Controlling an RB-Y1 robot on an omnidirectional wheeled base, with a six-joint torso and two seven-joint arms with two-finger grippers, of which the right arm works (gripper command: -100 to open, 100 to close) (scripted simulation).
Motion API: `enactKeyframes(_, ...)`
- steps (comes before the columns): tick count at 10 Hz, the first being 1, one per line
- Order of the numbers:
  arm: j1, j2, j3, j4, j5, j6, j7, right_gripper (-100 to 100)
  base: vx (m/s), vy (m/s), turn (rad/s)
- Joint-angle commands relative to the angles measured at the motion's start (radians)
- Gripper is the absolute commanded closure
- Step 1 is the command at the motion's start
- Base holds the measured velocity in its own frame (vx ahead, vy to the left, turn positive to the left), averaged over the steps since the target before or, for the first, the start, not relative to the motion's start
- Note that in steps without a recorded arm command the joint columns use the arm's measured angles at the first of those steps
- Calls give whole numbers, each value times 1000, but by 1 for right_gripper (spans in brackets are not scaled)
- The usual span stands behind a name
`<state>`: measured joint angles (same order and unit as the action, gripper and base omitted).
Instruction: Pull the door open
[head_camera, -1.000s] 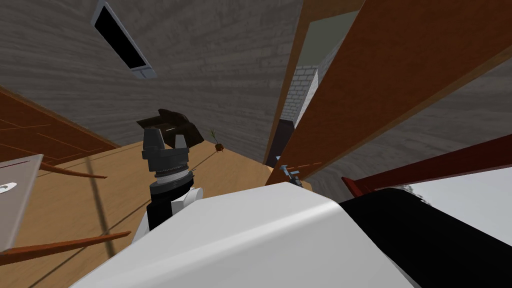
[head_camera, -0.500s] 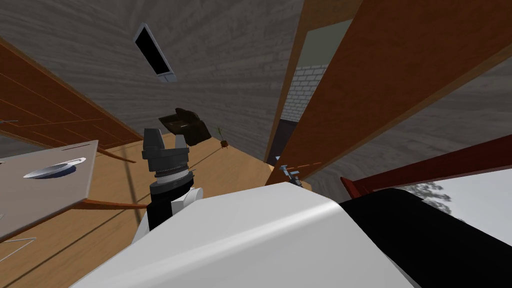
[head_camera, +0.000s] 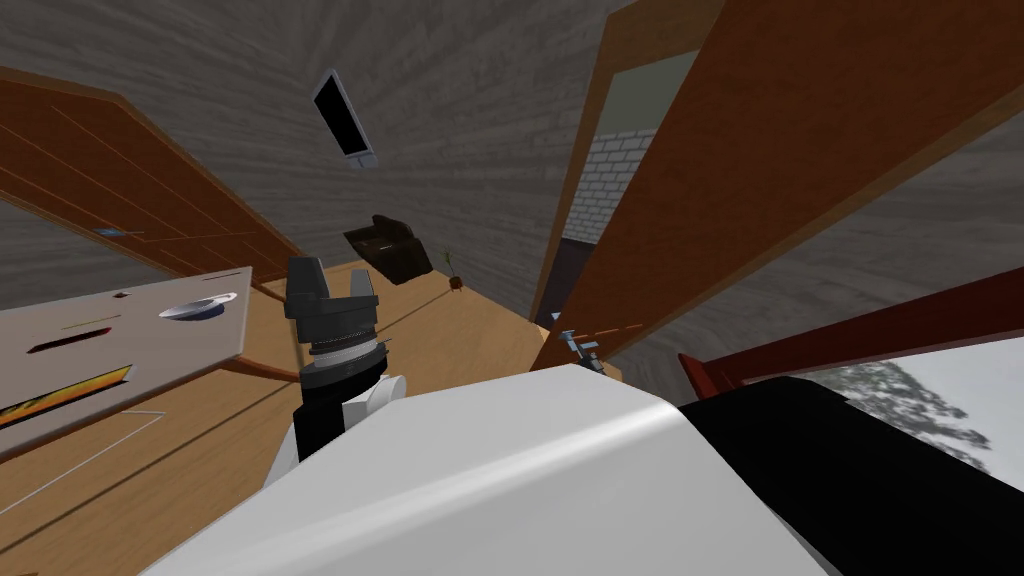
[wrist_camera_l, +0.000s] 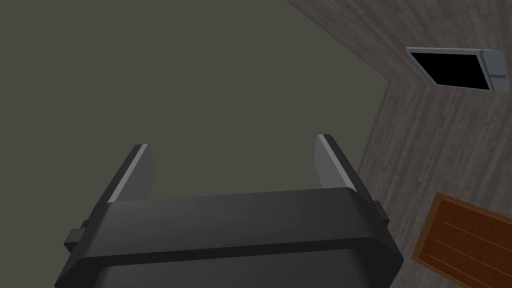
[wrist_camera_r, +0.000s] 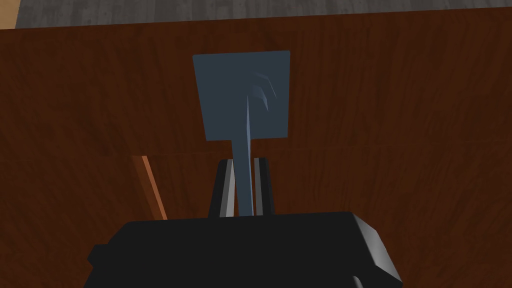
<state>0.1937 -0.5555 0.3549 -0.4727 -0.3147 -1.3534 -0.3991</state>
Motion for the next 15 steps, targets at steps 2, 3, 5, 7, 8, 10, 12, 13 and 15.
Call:
enactKeyframes(2, -1, 0, 5, 8, -2, -8, -2, 100, -197, -77, 155)
enactKeyframes(3, -2, -1, 7, 12, -3, -11, -3, 100, -172, -54, 152)
enactKeyframes(5, -5, -2, 10, 19, -6, -17, -4, 100, -198, -73, 177)
enactKeyframes(7, -7, -3, 12, 26, -9, -23, -6, 100, -213, -65, 145)
enactKeyframes(8, -8, -4, 13, 29, -10, -25, -7, 100, -204, -56, 136)
enactKeyframes(10, -8, -2, 16, 25, -8, -22, -6, 100, -137, -37, 74)
enactKeyframes(12, 20, -6, 48, 27, 9, -75, 3, 100, -132, -41, 19)
enactKeyframes(13, 20, -6, 48, 26, 9, -75, 3, 100, -126, -60, -1)
enactKeyframes(15, 33, -9, 62, 28, 17, -101, 7, 100, -90, -31, 4)
